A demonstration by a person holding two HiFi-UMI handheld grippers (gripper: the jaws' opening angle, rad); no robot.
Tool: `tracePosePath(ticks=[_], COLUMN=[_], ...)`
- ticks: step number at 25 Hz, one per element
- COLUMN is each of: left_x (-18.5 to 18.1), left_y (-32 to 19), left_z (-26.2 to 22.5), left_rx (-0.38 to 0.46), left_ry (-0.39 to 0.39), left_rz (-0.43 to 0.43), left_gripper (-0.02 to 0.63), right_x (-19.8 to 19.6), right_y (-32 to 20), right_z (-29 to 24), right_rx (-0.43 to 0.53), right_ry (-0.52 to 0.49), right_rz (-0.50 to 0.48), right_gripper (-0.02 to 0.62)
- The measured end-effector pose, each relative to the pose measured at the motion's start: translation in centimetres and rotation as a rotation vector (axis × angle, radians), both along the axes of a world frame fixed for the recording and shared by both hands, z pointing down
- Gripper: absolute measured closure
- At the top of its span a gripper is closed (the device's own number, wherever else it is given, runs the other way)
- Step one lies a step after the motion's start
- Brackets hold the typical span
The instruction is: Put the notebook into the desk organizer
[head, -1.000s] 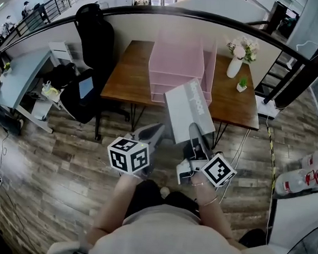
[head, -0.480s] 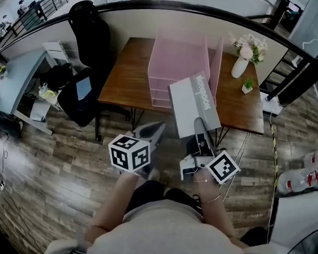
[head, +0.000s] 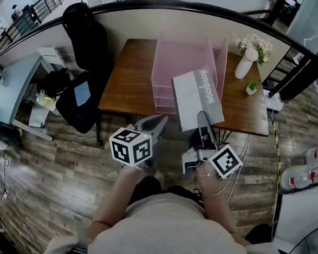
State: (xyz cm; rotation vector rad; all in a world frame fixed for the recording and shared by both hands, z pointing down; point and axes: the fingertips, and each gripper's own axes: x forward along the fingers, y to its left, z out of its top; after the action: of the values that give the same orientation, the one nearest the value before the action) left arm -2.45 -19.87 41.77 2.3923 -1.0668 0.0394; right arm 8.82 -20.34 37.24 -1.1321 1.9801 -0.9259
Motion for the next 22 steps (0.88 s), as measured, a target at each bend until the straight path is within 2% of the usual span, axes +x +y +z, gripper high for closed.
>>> tracePosePath(ticks=[10,17,22], left_x=[-1.0,-1.4,-1.5], left_y=[-2.8,-3.4,-4.0], left_z=[0.6,1.3,1.8], left_rx=[-0.009,-0.023,-0.037], left_ry=[0.029,0.023,0.021], left_rz=[0.060,0.088,0.078], left_gripper=[0.601,0.601,0.601], right_x=[-1.4,-1.5,-1.6], right_y=[-2.0,-2.4,-3.2], right_z=[3.1,4.9,5.5], right_rx=[-0.104,-0.174,-0.202], right_ry=[-0.029,-0.176,-0.292], right_rz=[0.140,0.214,0.196], right_gripper=[0.591,0.589,0.586])
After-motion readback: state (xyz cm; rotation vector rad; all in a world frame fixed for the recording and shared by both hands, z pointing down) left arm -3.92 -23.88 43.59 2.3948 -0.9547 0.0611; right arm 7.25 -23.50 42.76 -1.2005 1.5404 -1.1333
